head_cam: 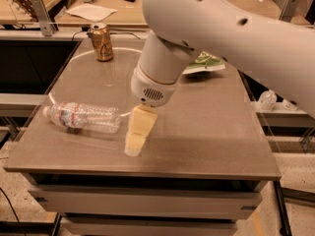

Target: Place water bottle upright

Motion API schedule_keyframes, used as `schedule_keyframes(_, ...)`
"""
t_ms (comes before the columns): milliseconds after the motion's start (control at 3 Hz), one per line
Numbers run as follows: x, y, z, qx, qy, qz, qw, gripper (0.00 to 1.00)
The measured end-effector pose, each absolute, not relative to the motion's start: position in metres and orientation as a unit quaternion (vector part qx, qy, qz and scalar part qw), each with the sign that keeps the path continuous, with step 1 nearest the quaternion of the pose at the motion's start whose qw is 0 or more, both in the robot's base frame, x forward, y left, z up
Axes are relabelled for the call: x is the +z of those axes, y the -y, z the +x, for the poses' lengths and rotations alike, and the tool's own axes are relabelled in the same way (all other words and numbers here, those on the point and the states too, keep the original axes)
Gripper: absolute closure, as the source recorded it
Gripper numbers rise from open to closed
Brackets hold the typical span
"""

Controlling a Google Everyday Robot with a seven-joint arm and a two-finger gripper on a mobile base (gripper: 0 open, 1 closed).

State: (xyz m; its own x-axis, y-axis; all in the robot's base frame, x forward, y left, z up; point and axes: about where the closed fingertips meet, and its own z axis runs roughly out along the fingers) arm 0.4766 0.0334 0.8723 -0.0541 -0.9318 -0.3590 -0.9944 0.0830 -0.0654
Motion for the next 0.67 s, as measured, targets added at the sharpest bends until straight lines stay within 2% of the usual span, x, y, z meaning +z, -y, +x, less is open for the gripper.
schedule_keyframes(667,0.871,-0.082,0.495,0.08,-0.722,-0.674,0.138,0.0)
